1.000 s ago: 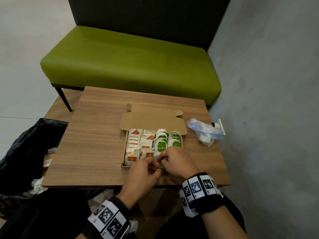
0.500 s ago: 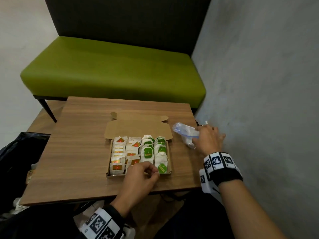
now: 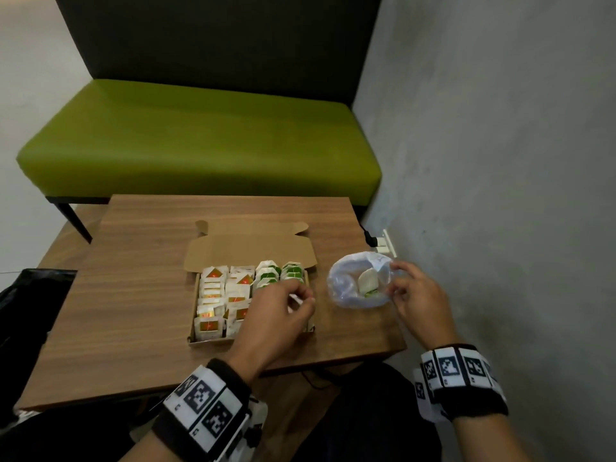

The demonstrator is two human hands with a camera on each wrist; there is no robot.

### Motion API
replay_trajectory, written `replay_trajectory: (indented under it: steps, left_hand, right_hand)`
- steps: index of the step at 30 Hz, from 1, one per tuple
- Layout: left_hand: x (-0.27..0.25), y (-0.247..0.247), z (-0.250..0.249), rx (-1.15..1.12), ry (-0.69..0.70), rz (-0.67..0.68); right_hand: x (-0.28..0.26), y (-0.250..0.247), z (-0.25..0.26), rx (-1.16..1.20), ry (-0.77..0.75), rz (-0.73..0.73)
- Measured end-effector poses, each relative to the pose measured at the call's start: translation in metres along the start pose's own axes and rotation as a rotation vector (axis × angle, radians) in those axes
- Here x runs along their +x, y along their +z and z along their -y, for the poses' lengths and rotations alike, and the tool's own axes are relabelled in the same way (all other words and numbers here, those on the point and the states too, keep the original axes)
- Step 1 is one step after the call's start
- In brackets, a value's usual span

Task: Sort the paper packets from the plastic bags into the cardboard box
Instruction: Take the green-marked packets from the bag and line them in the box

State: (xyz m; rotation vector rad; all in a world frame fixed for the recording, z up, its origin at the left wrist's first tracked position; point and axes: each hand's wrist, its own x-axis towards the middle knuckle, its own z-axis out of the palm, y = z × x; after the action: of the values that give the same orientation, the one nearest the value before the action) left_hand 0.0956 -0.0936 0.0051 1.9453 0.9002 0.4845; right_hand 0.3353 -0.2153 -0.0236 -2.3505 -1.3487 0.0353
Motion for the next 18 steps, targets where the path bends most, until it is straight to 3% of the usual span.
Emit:
replay_trajectory:
  steps: [3,8,12,18]
  left_hand:
    - [0.011,0.006,-0.01,0.131,0.126,0.005]
    - [0.019,0.012,-0.022,0.304,0.16,0.255]
    - [0.016,0.013,-0.019,0.367,0.156,0.272]
    - [0.008,0.019,-0.017,0.319,0.093,0.189]
  right_hand:
    - [-0.008,-0.012,0.003,0.087,-0.186,-0.025]
    - [-0.014,-0.023,0.019,0.214,-0.314,-0.016]
    - [-0.017,-0.023,0.026,0.252,-0.322,0.024]
    - [-0.022,-0.029,0.043,0.229,-0.207,0.081]
